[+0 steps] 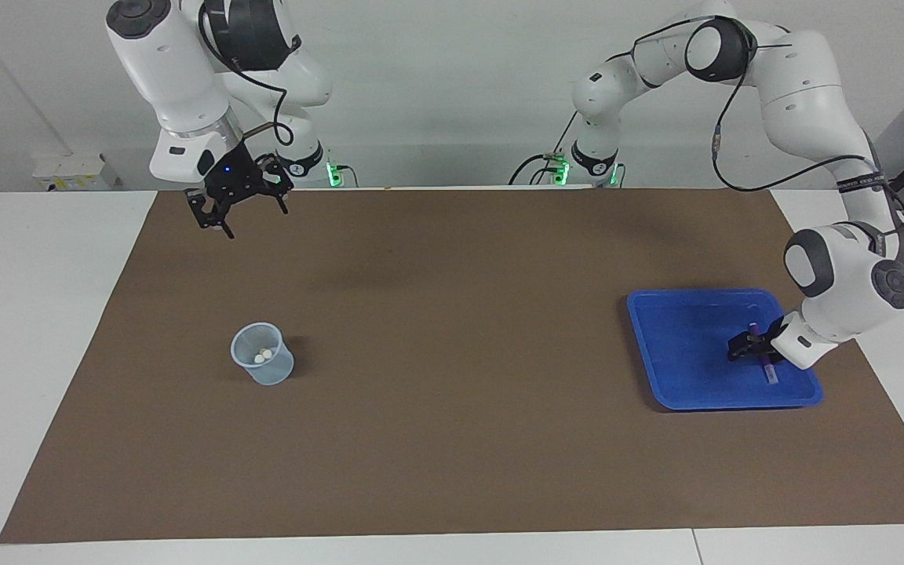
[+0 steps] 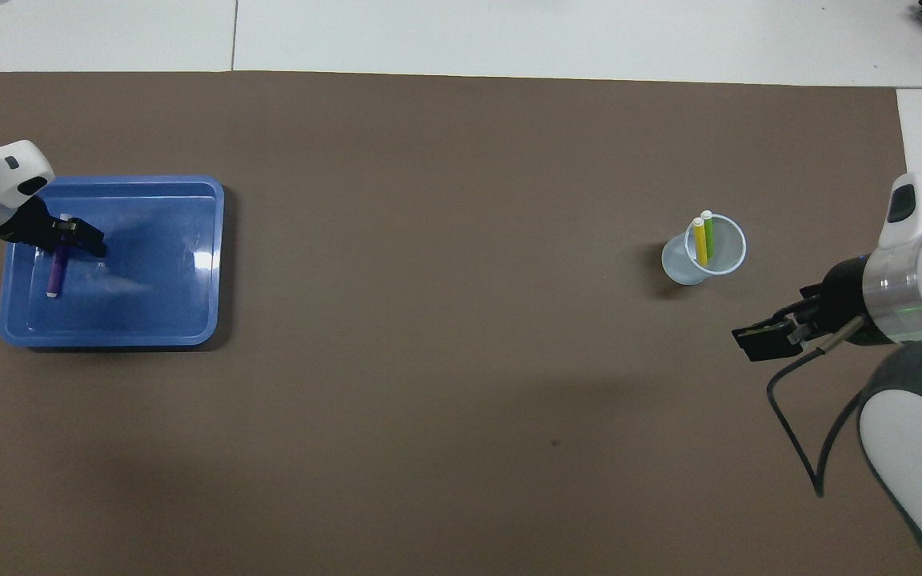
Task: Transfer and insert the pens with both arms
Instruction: 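Grasp the purple pen with the left gripper while the right gripper withdraws, then lift the purple pen with the left gripper toward the right gripper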
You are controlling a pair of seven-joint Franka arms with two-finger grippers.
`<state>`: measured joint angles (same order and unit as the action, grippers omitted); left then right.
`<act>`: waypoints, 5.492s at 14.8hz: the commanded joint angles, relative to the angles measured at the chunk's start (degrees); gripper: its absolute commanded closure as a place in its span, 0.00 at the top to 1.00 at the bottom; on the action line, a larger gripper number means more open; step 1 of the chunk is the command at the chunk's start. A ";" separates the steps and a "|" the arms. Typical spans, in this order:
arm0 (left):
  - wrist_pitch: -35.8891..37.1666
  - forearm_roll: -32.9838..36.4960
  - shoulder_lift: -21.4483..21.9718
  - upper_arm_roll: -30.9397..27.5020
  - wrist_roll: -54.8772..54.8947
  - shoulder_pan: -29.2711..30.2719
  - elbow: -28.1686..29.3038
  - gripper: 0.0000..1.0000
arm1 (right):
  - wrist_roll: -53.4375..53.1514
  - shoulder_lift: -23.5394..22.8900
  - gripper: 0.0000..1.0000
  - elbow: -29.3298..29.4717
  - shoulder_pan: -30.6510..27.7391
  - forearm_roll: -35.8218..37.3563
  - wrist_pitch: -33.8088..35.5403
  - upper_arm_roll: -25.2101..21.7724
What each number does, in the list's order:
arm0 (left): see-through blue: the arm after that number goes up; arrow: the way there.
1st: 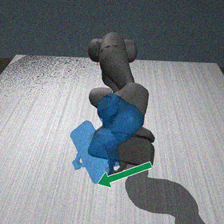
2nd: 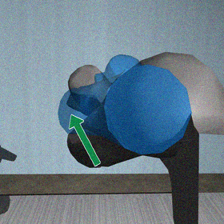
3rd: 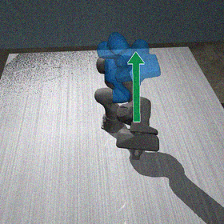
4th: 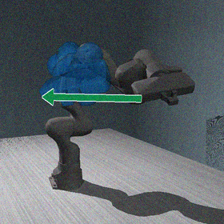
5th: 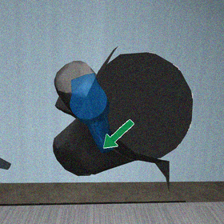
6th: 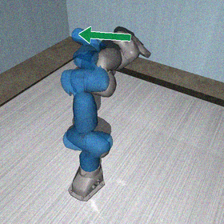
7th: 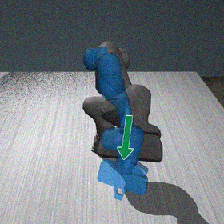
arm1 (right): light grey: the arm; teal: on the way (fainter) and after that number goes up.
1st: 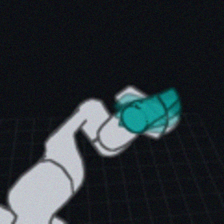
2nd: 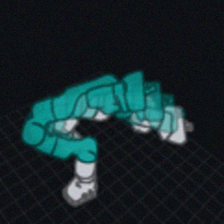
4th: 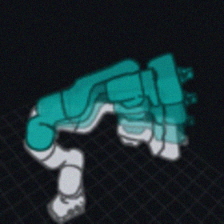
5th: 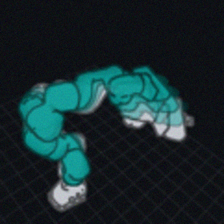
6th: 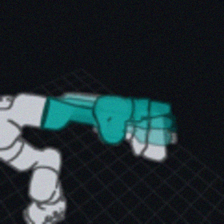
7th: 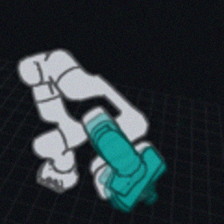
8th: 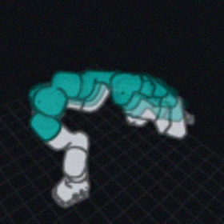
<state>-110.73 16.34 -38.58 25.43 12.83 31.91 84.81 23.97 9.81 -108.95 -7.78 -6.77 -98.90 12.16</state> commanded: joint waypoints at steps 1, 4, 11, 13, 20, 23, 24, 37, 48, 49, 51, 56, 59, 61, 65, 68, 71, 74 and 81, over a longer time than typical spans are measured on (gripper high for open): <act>3.41 0.18 -1.15 0.14 1.58 -0.53 -3.42 0.91 | -2.08 1.09 1.00 0.49 -0.22 -1.23 2.65 0.14; 3.51 -0.08 -0.97 0.32 1.76 -0.27 -3.33 0.91 | -2.35 2.14 1.00 0.49 -0.30 -1.23 4.32 0.05; -3.52 0.19 -0.80 -0.03 3.95 0.08 -2.02 0.93 | -8.75 2.14 1.00 0.40 0.74 -2.19 3.63 0.23; -3.87 0.18 -0.80 -0.12 3.60 -0.09 -1.93 0.92 | -12.44 2.14 1.00 0.32 0.84 -4.12 2.49 0.23; -0.10 0.36 -0.01 -0.21 3.51 0.08 -1.58 0.90 | -25.54 1.53 1.00 -0.30 4.78 -8.61 -2.25 0.32; 0.43 0.36 0.26 -0.21 3.78 0.17 -1.49 0.83 | -27.04 0.83 1.00 -0.30 5.23 -8.61 -4.98 0.32; 0.87 0.36 0.26 -0.21 3.86 0.17 -1.49 0.79 | -26.87 0.48 1.00 -0.30 5.23 -8.61 -5.68 0.32; 2.88 1.24 1.22 -0.21 3.95 0.26 -1.66 0.00 | -26.34 -1.90 1.00 -0.30 5.32 -8.52 -12.54 0.32; 7.11 -2.18 4.12 0.14 3.16 -0.97 -1.84 0.00 | -34.76 -2.86 0.99 -0.39 5.49 -15.64 -14.38 0.40; 8.07 -3.15 4.13 0.23 2.73 -0.97 -1.84 0.00 | -35.56 -3.13 0.99 -0.47 6.98 -16.16 -14.83 0.41; 11.31 -5.34 4.13 0.41 -1.21 -0.97 -2.01 0.00 | -37.84 -3.66 0.99 -0.47 7.95 -18.88 -15.88 0.32; 19.22 -12.63 5.53 1.28 -13.42 -3.78 -2.02 0.00 | -42.07 -5.06 0.99 -0.91 9.71 -19.24 -21.06 0.40; 20.21 -16.50 5.97 1.29 -21.77 -5.71 -2.02 0.00 | -46.81 -6.73 0.99 -0.91 11.37 -22.92 -26.15 0.41; 20.64 -18.70 6.15 1.29 -26.78 -7.21 -2.02 0.00 | -51.02 -7.96 0.99 -0.91 13.14 -23.20 -30.63 0.40; 23.80 -27.39 6.85 1.63 -42.31 -9.32 -1.84 0.00 | -58.15 -10.33 0.99 -0.65 15.86 -23.20 -36.71 0.41; 23.72 -28.82 8.34 3.91 -56.30 -11.78 -1.75 0.00 | -59.47 -13.05 0.99 -0.21 18.93 -23.20 -42.76 0.41; 23.02 -30.13 10.10 4.54 -65.45 -15.02 -1.40 0.00 | -65.26 -15.34 1.00 -0.04 23.41 -23.20 -49.19 0.32; 21.88 -35.13 10.63 4.45 -73.98 -17.66 -1.31 0.00 | -65.54 -16.05 1.00 -0.04 25.70 -23.11 -49.37 0.32; 12.67 -39.97 11.33 4.80 -86.56 -23.82 -0.09 0.00 | -66.24 -16.93 1.00 -0.56 29.31 -22.41 -51.57 0.32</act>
<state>-94.20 -21.19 -28.66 31.05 -70.95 9.59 82.87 -41.29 -6.79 -109.53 21.05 -28.60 -149.50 12.46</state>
